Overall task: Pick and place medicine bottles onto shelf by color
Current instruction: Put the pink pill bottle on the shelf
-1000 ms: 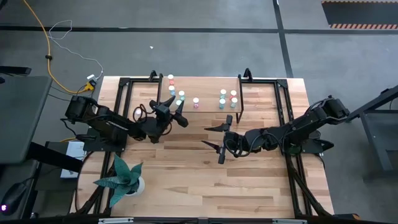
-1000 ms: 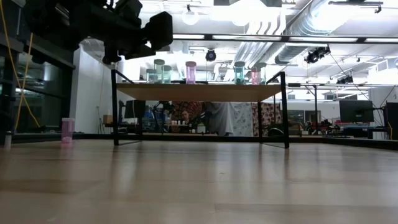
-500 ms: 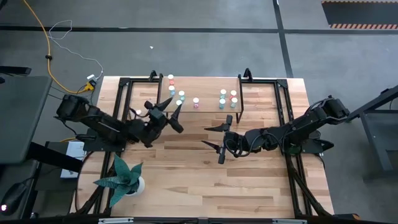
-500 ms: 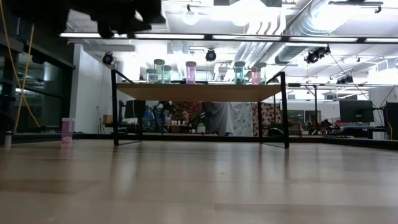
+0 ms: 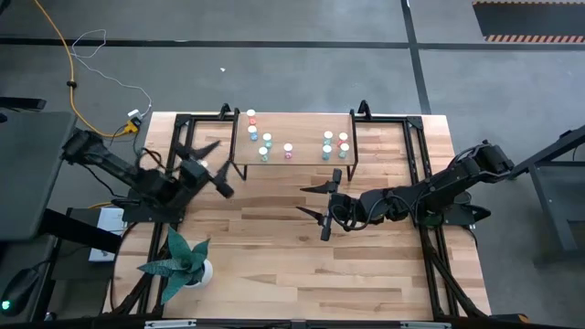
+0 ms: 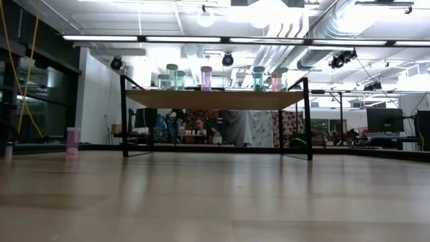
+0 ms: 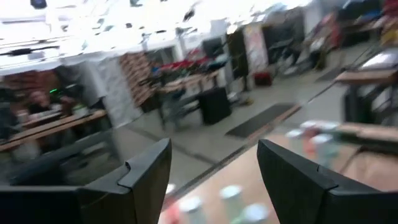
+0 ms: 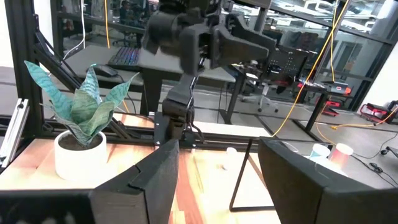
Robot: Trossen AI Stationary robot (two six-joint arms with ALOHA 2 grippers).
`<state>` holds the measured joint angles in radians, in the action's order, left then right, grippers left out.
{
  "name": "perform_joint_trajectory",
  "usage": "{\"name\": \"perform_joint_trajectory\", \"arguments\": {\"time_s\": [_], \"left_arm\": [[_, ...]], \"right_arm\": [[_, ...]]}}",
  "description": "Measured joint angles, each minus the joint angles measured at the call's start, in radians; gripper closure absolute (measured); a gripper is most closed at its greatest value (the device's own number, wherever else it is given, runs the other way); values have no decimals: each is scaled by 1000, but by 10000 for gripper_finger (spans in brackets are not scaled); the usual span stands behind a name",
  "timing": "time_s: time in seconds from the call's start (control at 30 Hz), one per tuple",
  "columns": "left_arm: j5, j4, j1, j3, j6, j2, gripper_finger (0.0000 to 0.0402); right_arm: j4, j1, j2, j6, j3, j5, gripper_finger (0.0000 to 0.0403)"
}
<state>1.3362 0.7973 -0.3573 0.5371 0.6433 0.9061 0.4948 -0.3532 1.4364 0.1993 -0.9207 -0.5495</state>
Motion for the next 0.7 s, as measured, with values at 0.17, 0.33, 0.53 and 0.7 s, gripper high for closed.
{"name": "perform_joint_trajectory", "arguments": {"time_s": [0.17,0.33,0.53,0.7], "left_arm": [[86,-346,-19,101,-57,-134,174],[-31,-745,-32,230,-294,-191,174],[-523,-1339,112,410,-761,-170,174],[-620,-1639,266,491,-875,-134,174]], "right_arm": [[0,0,0,0,0,0,191],[1,13,0,-22,0,1,191],[-26,44,0,-85,0,2,191],[-43,56,0,-90,0,4,191]]}}
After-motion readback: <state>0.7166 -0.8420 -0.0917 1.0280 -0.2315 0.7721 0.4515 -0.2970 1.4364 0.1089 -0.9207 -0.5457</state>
